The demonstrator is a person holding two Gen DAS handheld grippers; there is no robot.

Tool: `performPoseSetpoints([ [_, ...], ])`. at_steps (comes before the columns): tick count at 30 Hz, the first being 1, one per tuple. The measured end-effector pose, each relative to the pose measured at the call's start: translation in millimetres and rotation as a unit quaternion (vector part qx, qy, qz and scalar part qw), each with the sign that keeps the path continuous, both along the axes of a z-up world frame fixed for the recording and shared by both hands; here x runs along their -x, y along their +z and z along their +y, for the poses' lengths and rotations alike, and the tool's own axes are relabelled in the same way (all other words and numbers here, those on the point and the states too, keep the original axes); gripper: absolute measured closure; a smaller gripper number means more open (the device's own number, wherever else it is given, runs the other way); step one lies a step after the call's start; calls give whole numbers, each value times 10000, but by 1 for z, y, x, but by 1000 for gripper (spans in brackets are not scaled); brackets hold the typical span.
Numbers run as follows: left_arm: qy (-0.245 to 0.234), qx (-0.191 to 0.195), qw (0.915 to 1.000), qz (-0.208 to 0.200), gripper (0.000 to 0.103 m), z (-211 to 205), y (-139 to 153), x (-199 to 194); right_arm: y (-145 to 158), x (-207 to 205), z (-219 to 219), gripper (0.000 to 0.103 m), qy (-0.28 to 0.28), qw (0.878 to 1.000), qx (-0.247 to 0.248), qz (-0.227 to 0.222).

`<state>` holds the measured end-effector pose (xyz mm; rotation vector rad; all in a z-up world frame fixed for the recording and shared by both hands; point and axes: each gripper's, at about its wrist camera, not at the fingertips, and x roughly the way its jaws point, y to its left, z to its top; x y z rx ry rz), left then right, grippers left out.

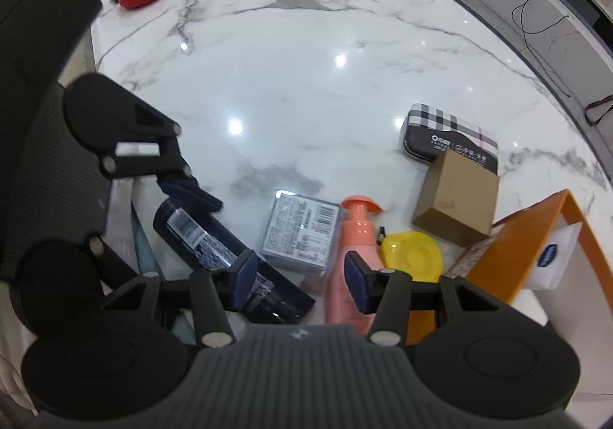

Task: Organize rigid objects
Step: 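Move both grippers back over the table toward the spray can and clear cube box, then grasp the dark blue spray can with the left gripper while the right gripper grasps the clear cube box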

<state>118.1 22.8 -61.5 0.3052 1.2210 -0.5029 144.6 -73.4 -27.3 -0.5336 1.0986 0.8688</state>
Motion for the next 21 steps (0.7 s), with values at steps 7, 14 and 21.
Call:
performPoseSetpoints([
  [7,323,230,9990,189,46,15,1,-2,-14,-9,10,50,-386,9990,-155,186],
  [14,514,359,9972,403,39,18,-7,-8,-24,-19,15,50,-729,9968,-166,292],
  [21,542,421,9971,331,44,13,-9,-10,-31,-20,16,56,-876,9956,-172,271],
])
